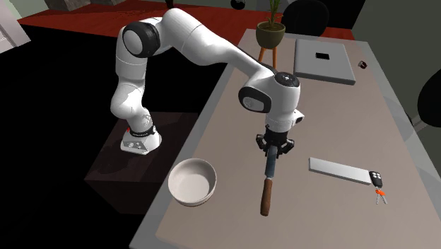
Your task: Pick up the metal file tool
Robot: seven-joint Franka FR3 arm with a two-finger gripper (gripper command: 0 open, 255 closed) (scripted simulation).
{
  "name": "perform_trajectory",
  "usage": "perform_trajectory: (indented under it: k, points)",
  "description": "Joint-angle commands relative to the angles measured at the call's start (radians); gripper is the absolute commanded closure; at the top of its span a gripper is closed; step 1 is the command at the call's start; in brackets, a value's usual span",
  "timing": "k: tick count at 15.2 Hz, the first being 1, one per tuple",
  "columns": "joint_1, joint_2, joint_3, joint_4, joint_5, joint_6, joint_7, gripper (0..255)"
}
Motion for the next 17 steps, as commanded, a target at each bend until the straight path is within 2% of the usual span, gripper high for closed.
perform_trajectory:
  k: [1, 15, 17]
  points:
    - [0.001, -0.004, -0.002, 0.007, -0.003, -0.011, 0.002, 255]
    - [0.007, -0.059, -0.019, 0.126, -0.042, -0.177, 0.026, 255]
    - [0.007, -0.060, -0.019, 0.127, -0.042, -0.179, 0.026, 255]
